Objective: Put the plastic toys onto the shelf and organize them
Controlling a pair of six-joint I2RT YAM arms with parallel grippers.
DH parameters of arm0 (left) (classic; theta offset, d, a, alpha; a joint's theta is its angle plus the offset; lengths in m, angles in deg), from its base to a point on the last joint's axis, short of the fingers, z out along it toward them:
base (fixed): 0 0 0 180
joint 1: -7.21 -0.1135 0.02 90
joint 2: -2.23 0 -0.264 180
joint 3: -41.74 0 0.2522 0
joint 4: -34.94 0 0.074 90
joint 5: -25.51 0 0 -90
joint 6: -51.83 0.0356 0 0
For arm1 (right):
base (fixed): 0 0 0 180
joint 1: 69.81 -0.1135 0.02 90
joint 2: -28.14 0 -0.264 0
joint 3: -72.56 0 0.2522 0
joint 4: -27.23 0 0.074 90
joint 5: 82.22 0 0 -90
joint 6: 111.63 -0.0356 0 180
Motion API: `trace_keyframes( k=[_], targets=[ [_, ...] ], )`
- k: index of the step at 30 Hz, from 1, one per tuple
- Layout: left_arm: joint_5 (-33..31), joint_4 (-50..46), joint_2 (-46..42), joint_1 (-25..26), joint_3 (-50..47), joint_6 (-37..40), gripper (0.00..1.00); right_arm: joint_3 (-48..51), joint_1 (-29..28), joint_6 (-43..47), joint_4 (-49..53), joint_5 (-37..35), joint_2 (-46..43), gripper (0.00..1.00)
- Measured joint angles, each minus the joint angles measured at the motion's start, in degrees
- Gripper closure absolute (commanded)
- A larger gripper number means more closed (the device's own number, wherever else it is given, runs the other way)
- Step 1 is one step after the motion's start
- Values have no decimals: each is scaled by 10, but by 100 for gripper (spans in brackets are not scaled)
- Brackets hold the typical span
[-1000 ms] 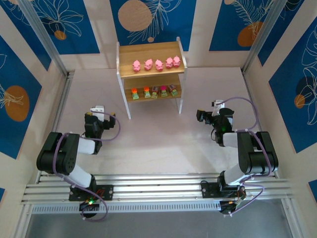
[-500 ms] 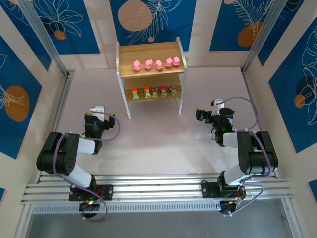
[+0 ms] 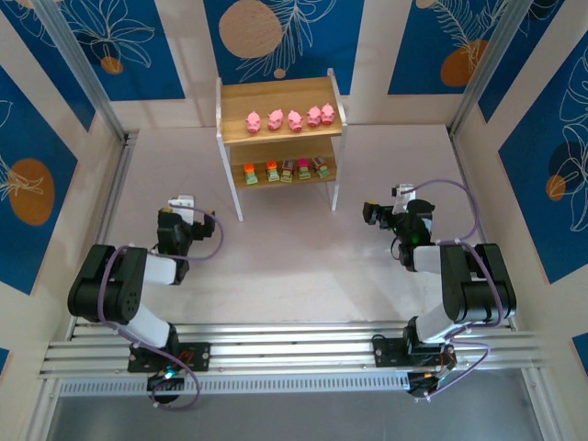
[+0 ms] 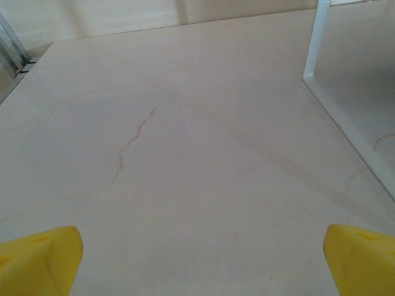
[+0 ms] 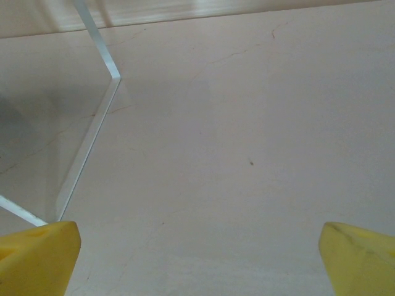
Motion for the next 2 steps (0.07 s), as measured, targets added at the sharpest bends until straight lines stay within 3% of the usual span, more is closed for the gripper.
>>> trace_keyframes(
  k=[2],
  targets=[
    [2, 0, 0, 0, 0, 0, 0, 0, 0, 0, 0, 0, 0, 1]
  ],
)
